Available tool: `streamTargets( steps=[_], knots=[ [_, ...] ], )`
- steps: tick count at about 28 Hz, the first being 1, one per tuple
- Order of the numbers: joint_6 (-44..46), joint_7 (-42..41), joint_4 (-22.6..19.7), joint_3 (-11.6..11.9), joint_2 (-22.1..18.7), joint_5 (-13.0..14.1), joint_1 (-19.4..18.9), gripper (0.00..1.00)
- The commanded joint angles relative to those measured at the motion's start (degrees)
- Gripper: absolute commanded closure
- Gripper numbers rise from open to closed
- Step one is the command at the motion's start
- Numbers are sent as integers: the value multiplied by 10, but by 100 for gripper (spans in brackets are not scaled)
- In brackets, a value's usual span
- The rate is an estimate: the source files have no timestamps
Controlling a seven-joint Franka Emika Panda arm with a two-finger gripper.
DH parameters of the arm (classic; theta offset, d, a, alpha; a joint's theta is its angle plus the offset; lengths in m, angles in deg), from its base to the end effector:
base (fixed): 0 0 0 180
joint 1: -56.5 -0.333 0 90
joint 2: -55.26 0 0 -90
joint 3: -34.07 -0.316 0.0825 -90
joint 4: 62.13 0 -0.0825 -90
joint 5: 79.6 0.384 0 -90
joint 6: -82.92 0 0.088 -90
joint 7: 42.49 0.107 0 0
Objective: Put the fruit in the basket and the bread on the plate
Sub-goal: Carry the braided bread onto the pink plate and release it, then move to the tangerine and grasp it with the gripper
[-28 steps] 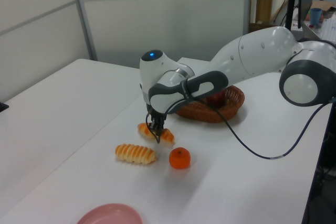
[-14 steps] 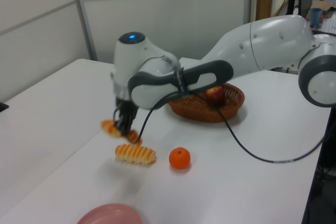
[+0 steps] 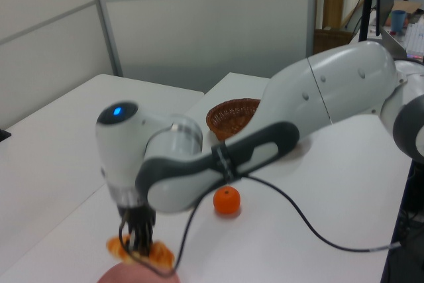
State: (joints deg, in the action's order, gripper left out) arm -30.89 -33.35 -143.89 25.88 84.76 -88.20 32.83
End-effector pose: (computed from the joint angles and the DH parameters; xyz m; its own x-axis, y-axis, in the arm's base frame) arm 0.6153 0.3502 0.4050 0.9051 0.4211 0.0592 0.4178 -0.9065 0.0613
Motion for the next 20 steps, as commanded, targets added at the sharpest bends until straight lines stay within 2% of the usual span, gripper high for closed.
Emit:
streamTargets(
  steps=[1, 2, 3, 4, 5, 6, 11, 16, 20],
  knots=[
    [12, 9, -14, 8, 13, -8, -40, 99],
    [12, 11, -15, 7, 14, -10, -42, 94],
    [12, 11, -16, 8, 15, -11, -44, 84],
    [12, 11, -17, 7, 16, -11, -44, 65],
    [13, 11, -19, 7, 16, -12, -45, 40],
    [13, 18, -21, 8, 16, -18, -46, 0],
    [14, 66, -16, 9, 13, -42, -46, 0],
    [14, 77, 6, 16, 7, -39, -37, 0],
    [20, 76, 10, 17, -15, -35, -4, 0]
  ],
)
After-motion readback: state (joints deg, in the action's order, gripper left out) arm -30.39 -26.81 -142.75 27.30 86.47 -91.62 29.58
